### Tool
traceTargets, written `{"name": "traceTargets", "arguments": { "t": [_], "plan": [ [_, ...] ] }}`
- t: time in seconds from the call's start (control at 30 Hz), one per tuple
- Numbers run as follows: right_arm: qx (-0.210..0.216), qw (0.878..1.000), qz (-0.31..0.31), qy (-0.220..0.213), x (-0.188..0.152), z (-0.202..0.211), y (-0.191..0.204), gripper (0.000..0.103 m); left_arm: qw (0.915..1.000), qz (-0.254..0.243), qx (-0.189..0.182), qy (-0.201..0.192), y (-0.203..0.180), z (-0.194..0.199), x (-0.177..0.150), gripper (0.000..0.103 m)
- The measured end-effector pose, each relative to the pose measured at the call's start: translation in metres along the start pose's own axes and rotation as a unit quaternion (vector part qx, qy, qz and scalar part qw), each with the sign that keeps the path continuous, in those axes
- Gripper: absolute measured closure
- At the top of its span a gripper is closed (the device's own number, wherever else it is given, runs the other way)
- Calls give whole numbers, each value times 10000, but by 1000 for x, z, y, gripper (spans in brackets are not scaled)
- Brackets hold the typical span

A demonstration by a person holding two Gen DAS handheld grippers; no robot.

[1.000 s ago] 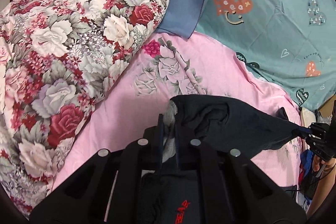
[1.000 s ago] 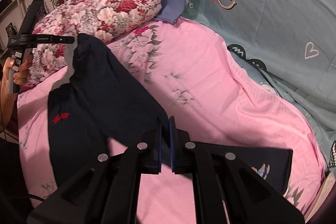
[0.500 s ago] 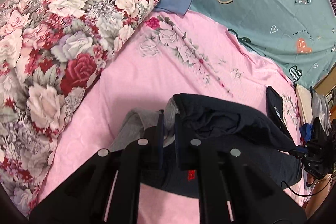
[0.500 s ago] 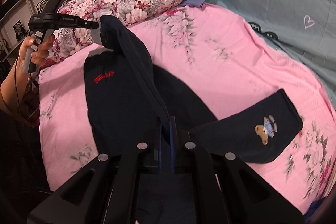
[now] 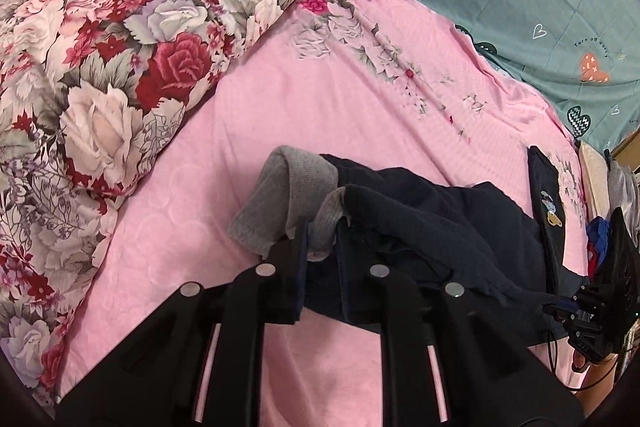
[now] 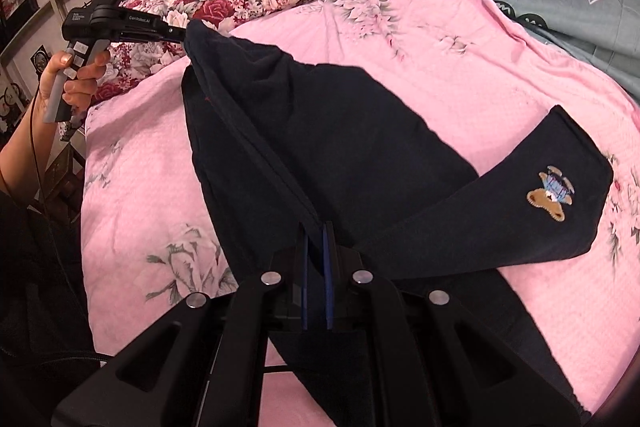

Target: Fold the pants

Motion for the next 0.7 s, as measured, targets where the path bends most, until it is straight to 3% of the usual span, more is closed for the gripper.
{"name": "traceTargets", "arguments": {
  "t": [0.13,0.23,0.33,0.43,0.53,0.6,0.7],
  "plan": [
    [-8,10000,-34,18,-7,-8,1,93,9998,84,65,188,6,-10,-10,61],
    [-12,9999,-29,139,-11,-14,1,87,9990,96,166,413,9,-18,-19,51],
    [103,9989,131,436,-16,-22,10,55,9973,258,200,654,17,-19,-28,35],
    [-25,9977,469,485,-12,-15,20,52,9962,495,196,688,26,-9,-29,25],
    [169,9994,280,-136,6,17,17,50,9957,731,167,545,33,10,-25,20],
    [-192,9970,-251,-702,21,45,-6,47,9960,717,247,480,33,18,-23,19],
    [-683,9882,-824,-1099,27,65,-33,44,9959,656,87,621,20,22,-24,19]
  ]
}}
Point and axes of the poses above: each gripper's, at about its wrist camera, not at the fingertips, and z roughly against the way its jaws point, y to its left, x to its top, the point moved 7 cm from there along -z, roughly the way its jaws point, and after that the axes turned 8 degrees about x, right-handed, at the moved point
